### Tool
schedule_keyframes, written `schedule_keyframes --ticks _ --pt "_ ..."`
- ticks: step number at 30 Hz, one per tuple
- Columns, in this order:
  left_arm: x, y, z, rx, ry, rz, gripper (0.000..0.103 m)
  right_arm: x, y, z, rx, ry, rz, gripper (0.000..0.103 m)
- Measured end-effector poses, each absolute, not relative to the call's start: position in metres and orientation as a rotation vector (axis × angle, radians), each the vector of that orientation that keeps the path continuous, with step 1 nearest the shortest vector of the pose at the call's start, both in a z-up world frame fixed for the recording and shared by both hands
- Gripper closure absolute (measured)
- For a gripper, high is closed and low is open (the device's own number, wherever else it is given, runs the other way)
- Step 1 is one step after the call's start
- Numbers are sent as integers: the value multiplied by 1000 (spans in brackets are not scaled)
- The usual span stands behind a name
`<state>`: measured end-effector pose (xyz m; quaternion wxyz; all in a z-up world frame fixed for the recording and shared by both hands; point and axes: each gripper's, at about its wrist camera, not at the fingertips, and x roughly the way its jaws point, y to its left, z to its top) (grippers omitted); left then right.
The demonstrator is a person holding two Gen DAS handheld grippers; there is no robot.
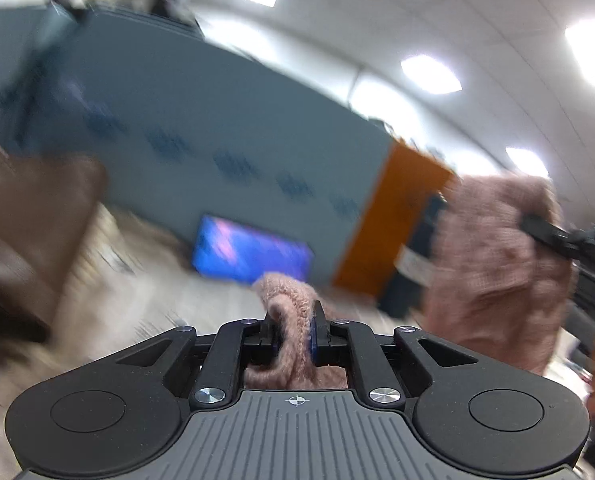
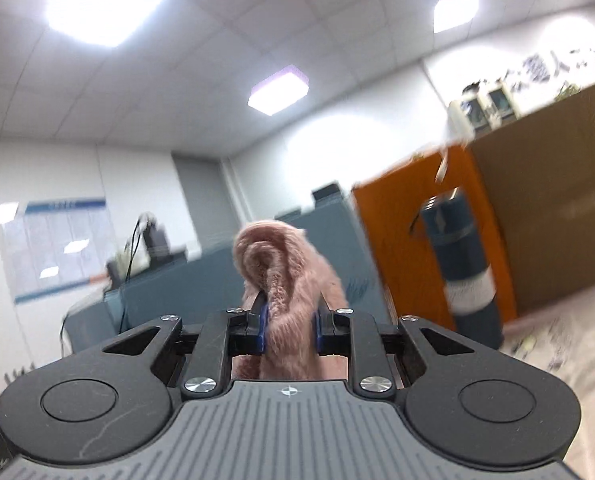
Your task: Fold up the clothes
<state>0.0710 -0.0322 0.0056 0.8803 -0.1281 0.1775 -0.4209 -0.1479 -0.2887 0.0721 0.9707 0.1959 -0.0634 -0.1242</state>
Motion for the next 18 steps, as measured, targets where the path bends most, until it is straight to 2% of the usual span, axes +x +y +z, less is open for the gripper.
schedule_keyframes --ticks 4,14,16,18 --pt "83 -8 7 -323 349 -769 91 -166 -312 68 461 -151 -334 86" --pt "86 -33 -3 -169 430 -723 91 -187 -350 -4 553 156 -571 85" --pt "87 -34 -5 -162 437 -710 91 -187 -350 -6 555 181 -609 71" --pt "88 -34 -7 -162 442 -702 91 -184 -342 -3 501 179 -657 46"
